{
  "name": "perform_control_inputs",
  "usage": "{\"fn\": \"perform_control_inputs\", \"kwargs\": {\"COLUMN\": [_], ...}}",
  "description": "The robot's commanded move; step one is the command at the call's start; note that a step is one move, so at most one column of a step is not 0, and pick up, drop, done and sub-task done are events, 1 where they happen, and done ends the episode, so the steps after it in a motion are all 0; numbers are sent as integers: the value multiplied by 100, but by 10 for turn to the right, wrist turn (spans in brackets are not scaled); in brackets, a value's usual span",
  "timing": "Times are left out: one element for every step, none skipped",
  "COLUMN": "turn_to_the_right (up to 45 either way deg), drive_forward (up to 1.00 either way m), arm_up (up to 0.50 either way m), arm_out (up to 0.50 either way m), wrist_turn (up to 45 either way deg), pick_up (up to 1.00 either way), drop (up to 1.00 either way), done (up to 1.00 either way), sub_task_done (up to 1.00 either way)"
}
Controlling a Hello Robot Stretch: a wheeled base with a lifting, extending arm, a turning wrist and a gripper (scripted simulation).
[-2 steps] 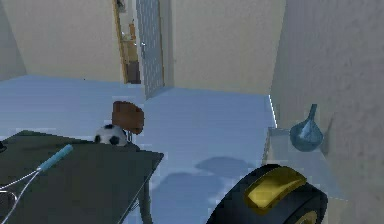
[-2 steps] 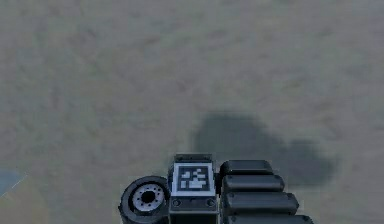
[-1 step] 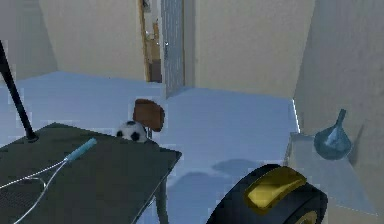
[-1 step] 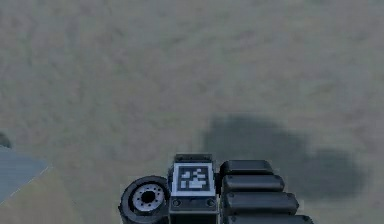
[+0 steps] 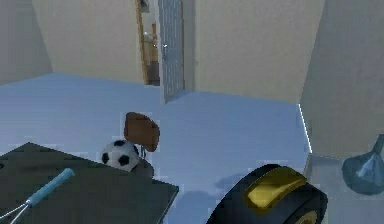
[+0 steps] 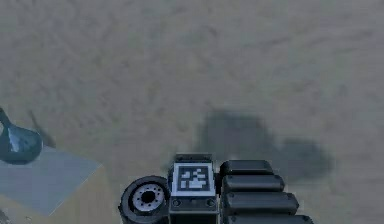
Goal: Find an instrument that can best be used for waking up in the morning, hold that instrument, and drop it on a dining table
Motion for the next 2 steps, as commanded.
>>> {"fn": "perform_control_inputs", "kwargs": {"turn_to_the_right": [240, -180], "drive_forward": [0, 0], "arm_up": [0, 0], "arm_out": [0, 0], "wrist_turn": [0, 0], "pick_up": [0, 0], "drop": [0, 0], "done": [0, 0], "sub_task_done": [0, 0]}}
